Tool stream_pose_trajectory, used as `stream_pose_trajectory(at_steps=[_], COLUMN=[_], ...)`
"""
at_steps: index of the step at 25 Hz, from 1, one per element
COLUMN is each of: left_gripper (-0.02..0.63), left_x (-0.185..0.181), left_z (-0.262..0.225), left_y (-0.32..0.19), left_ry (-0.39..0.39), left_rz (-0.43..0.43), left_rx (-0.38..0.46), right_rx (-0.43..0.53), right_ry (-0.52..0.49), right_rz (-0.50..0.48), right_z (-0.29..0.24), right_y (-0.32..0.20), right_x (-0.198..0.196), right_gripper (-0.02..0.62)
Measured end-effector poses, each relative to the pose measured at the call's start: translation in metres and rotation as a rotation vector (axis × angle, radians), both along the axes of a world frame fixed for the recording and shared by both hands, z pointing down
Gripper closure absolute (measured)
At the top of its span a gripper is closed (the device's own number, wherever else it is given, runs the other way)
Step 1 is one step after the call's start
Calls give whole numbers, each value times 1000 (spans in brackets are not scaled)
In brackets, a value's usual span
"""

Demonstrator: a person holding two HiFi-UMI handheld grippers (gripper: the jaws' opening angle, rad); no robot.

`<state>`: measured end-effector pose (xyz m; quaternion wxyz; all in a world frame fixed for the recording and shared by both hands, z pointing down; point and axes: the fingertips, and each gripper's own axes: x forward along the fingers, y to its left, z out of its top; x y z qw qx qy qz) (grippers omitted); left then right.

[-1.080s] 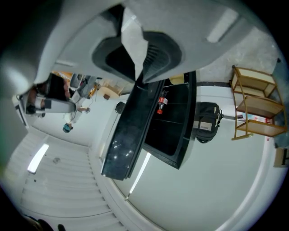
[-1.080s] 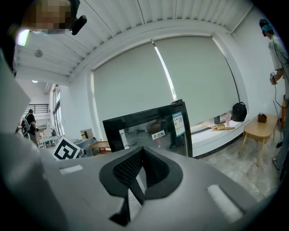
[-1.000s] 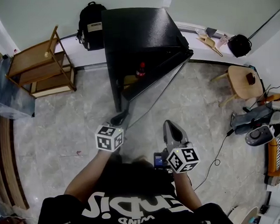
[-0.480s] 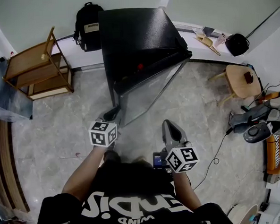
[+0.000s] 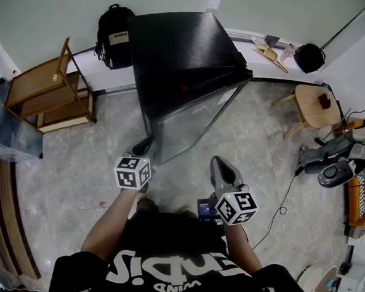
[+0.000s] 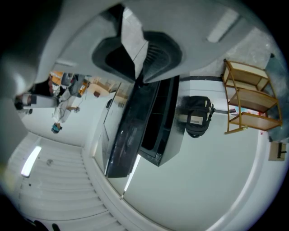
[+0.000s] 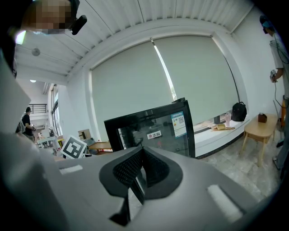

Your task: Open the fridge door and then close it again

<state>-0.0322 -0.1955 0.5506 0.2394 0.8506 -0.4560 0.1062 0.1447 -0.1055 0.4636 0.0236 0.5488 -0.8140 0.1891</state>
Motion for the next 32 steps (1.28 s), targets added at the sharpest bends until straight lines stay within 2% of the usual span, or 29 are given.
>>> stream_pose_trajectory(at_steps=[32], left_gripper=[551], left_x=[-27], left_z=[1], left_y=[-66], left_ry=[-23], left_rz=[-67], left_rx=[15], right_rx=[-9], right_ry=[7], right_rz=[-5], right_z=[5], right_y=[-36], right_x=[-9], right_gripper=[598])
